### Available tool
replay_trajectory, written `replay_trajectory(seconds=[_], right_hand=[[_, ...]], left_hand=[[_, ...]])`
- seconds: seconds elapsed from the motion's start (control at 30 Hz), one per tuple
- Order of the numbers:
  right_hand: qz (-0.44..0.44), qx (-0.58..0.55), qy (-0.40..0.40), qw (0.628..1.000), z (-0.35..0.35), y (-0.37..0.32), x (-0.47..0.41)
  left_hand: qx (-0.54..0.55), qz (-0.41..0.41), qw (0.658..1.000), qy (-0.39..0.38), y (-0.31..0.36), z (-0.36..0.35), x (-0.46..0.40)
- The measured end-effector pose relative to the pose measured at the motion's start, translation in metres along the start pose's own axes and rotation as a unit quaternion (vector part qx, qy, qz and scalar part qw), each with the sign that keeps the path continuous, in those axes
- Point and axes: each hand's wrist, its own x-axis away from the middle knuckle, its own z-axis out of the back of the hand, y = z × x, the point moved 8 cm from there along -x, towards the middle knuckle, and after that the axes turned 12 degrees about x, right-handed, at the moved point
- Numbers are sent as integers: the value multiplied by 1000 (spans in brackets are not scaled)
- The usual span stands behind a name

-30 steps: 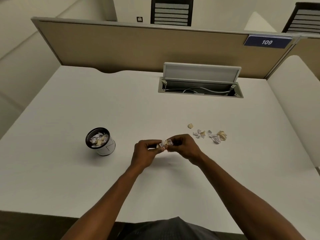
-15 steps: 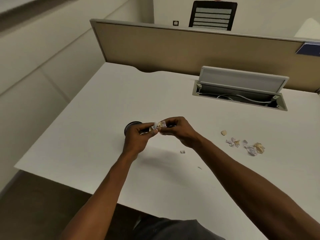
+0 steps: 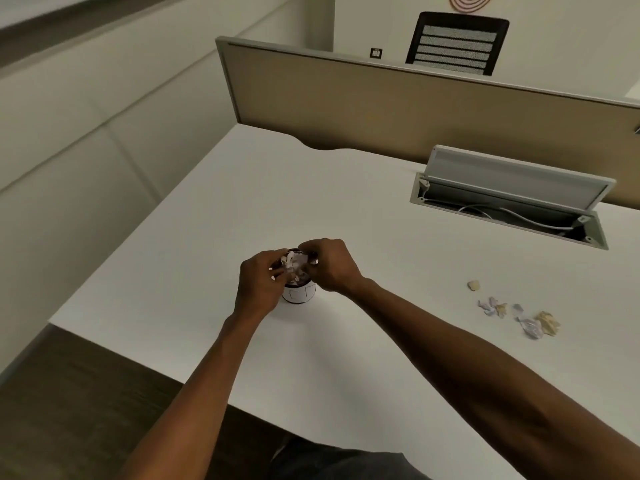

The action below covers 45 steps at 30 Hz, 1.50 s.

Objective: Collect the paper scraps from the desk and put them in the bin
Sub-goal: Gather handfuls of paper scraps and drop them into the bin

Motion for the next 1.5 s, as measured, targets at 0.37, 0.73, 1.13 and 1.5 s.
replay_trajectory(seconds=[0.37,0.73,1.13,1.5], right_hand=[[127,165,-33,978,-25,3,36],[-206,8,170,964,31,154,115],[-310,89,31,946,15,220,234],[-262,120,31,957,-3,201,244]], left_hand=[[-218,-114,963,-110,-6,-26,26],[-149,-200,968,-19,21,-35,39],[-126,-116,943,-284,28,-197,78],[-140,-92,942,-293,14,-230,82]])
